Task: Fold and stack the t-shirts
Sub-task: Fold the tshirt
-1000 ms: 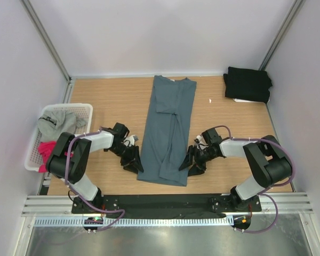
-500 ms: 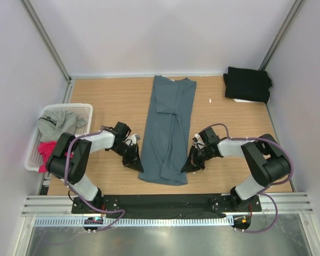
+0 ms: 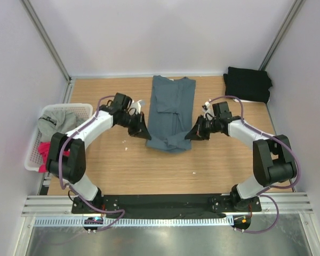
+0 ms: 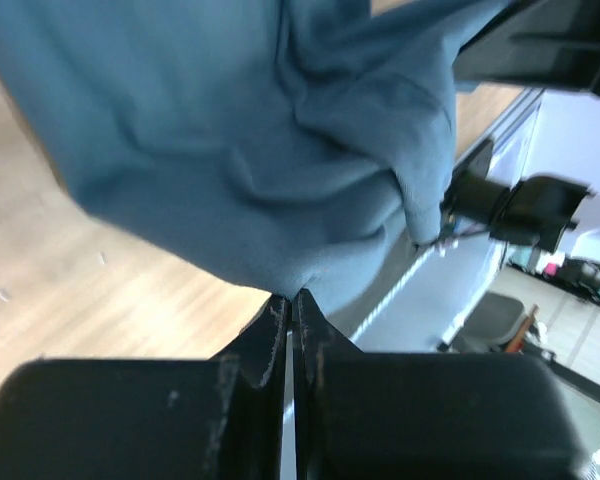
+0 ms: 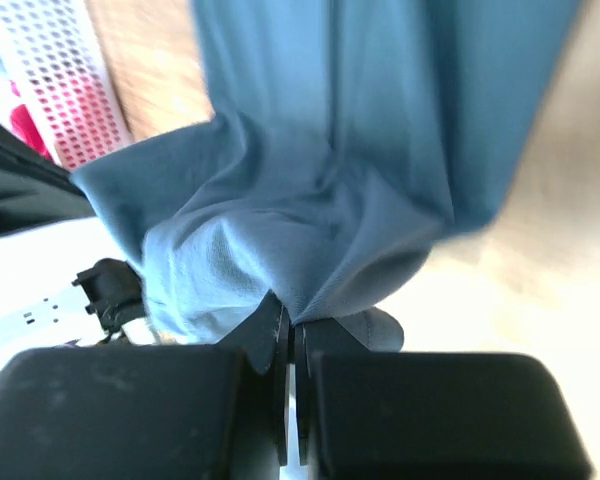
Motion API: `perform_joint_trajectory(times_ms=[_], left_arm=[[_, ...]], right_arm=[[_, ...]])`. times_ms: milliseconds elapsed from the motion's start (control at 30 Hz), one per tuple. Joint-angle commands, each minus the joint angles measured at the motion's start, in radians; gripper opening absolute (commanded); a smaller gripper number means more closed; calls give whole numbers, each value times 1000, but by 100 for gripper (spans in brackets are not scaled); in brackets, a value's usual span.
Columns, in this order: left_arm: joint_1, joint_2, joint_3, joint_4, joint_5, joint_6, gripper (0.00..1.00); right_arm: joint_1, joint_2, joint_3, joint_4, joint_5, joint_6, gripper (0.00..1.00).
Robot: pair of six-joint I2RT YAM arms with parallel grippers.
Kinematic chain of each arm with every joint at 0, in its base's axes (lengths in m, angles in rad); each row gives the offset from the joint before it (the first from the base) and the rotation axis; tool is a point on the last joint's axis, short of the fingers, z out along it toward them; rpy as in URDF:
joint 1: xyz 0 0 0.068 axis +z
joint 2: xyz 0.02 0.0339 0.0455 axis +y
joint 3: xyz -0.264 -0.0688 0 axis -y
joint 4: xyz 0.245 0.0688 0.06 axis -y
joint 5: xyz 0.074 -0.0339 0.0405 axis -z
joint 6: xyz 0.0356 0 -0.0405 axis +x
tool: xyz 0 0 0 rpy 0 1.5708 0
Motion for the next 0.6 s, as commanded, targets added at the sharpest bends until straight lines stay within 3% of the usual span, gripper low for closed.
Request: perform_joint_trajectory(times_ms=[0,300,567], left_arm=[[24,52,110,12,4,36,0],[63,285,349,90,-56,52,0],[67,490,602,113,-132,64,0]], right_arm=[[-19,35,124,18,-7,-92,1],[-48,307,486,4,-29,-190,1],[-79,434,580,98,-6,-167,1]])
